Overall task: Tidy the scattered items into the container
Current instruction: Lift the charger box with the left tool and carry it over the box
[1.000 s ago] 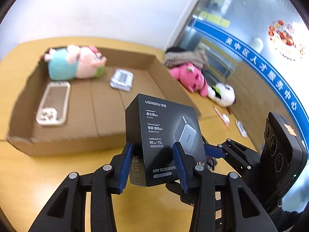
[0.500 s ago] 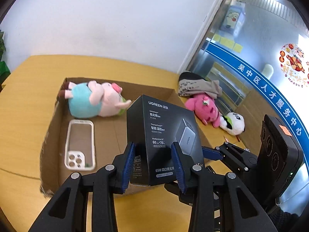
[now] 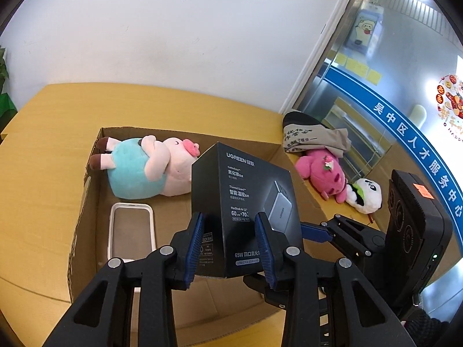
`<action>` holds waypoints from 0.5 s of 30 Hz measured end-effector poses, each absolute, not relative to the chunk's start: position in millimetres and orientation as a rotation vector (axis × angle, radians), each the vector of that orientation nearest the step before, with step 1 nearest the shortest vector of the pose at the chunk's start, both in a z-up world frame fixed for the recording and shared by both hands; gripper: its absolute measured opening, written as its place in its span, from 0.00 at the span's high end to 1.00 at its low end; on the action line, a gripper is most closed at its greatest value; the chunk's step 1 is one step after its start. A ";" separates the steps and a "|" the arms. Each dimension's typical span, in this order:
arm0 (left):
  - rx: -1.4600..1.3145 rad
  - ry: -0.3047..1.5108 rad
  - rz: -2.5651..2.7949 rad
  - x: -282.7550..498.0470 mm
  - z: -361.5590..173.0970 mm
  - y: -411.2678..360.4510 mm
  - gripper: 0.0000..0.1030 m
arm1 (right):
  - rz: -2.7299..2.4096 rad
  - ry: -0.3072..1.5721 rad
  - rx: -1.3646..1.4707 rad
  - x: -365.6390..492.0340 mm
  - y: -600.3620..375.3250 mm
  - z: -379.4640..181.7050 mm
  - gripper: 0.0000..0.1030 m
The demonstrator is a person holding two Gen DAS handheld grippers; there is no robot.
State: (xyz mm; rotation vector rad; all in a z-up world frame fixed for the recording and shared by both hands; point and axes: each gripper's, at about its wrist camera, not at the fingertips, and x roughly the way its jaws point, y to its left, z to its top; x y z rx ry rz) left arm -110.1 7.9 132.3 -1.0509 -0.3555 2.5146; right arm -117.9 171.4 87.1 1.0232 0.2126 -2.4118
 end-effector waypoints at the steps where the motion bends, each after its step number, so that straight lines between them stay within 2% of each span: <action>1: -1.060 -0.351 2.511 -114.5 130.6 7.5 0.67 | -2.411 0.213 1.037 -122.4 170.1 84.8 0.25; 8: -1.120 -0.369 2.480 -143.1 113.7 8.6 0.67 | -2.360 0.119 1.131 -152.1 175.2 67.9 0.25; 15: -1.216 -0.407 2.442 -171.1 88.7 8.0 0.67 | -2.290 0.127 1.251 -180.5 172.3 46.4 0.25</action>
